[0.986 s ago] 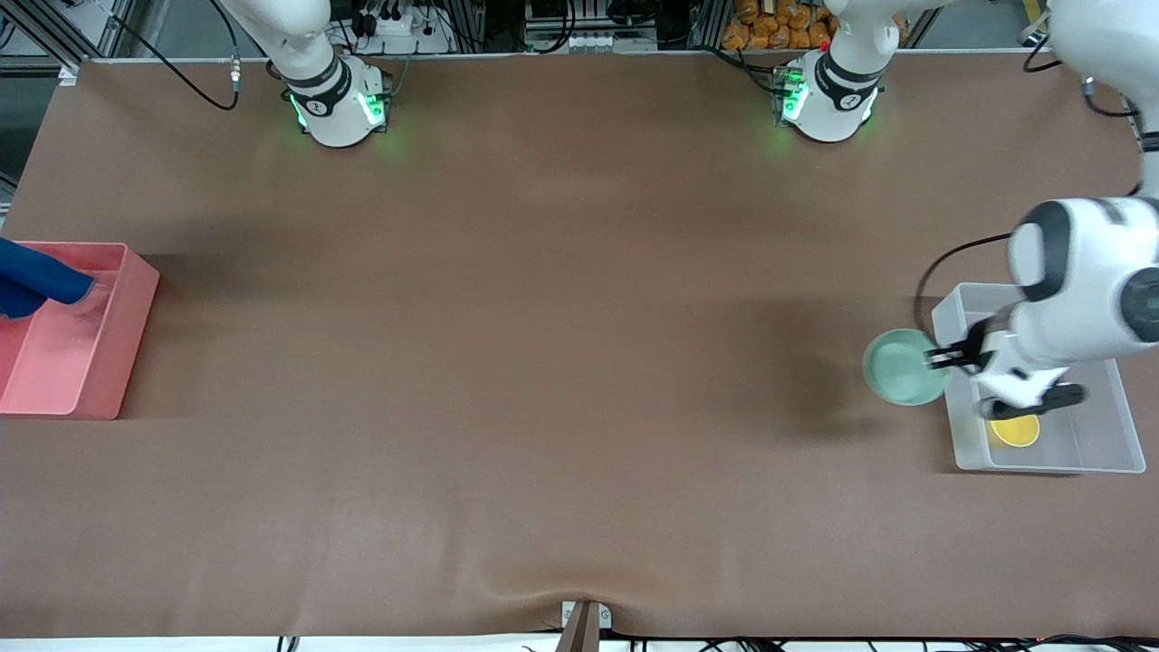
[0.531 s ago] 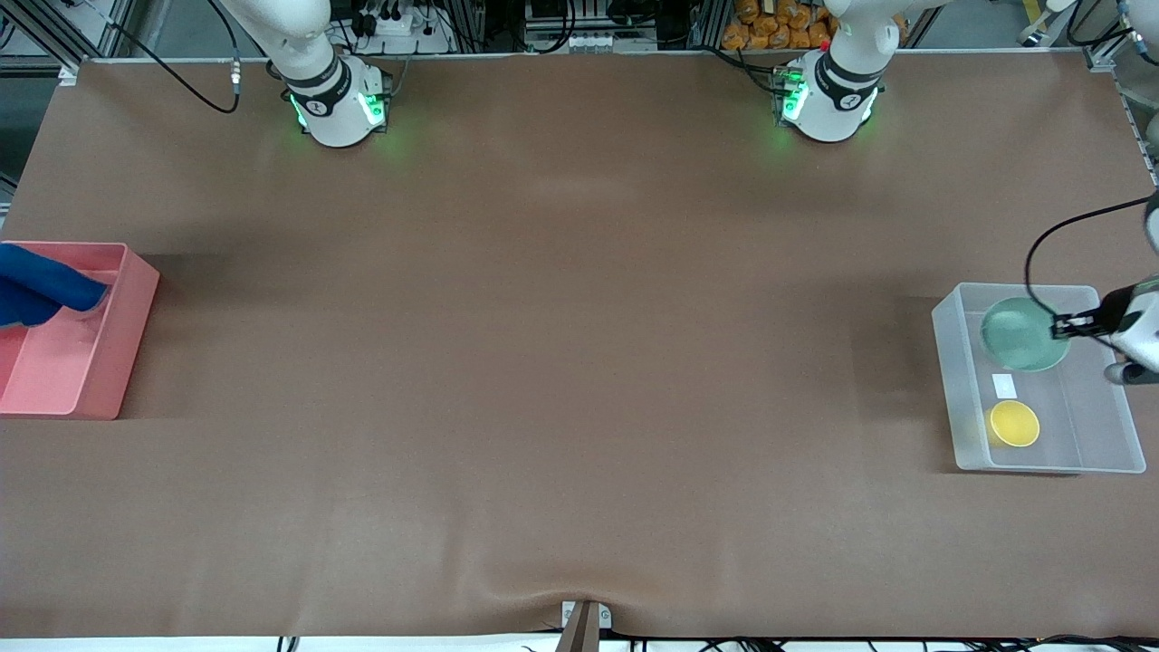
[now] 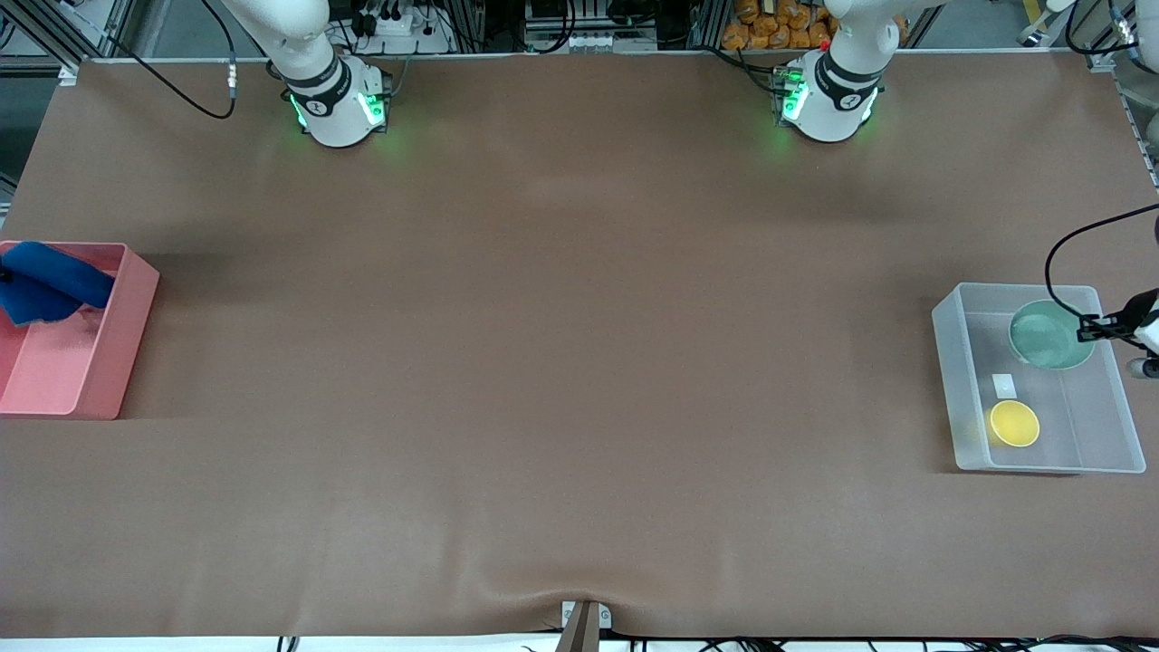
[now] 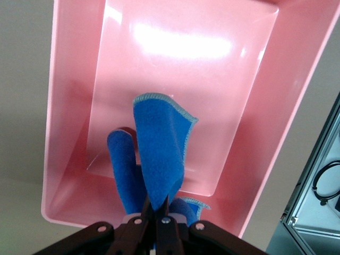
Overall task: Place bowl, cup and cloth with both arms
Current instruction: 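Place the bowl in the bin while the right gripper drops the cloth in the tray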
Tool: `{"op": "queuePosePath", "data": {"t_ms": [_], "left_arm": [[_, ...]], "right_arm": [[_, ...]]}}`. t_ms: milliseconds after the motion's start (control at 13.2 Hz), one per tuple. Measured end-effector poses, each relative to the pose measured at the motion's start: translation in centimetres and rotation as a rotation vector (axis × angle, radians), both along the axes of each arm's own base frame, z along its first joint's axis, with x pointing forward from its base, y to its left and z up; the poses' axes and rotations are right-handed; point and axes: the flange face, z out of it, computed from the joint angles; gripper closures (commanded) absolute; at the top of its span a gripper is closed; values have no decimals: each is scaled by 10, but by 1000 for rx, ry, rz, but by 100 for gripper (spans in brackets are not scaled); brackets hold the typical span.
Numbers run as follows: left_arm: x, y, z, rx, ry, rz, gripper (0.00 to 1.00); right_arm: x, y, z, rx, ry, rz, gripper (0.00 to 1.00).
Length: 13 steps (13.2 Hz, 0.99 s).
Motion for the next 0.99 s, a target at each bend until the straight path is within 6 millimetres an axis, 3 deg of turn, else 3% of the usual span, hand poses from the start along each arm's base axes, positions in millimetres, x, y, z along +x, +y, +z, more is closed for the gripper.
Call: {"op": "queuePosePath", "data": {"t_ms": [303,455,531,607,758,834,986], "left_arm": [[-10,-2,-30,9,-17,0,100],[-13,-3,-38,11,-20,-9,100],[-14,-3,-42,10,-22,-15,100],[-15,-3,-47,8,-29,-13,100],[-18,-4,-61,13,-42,-12,100],[-20,-4,-67,16,-44,-13,94],[-19,-4,-68,18,-49,-30,55]], "right_arm": [[-2,-2,-16,18,21,6,99],[-5,-5,-23,25,29,2,83],[-6,-6,-24,27,31,1,58],[-6,-6,-25,28,31,2,2],[-5,-4,-25,30,31,6,0],[-3,-3,-24,30,29,11,0],[9,7,-14,28,22,34,0]]}}
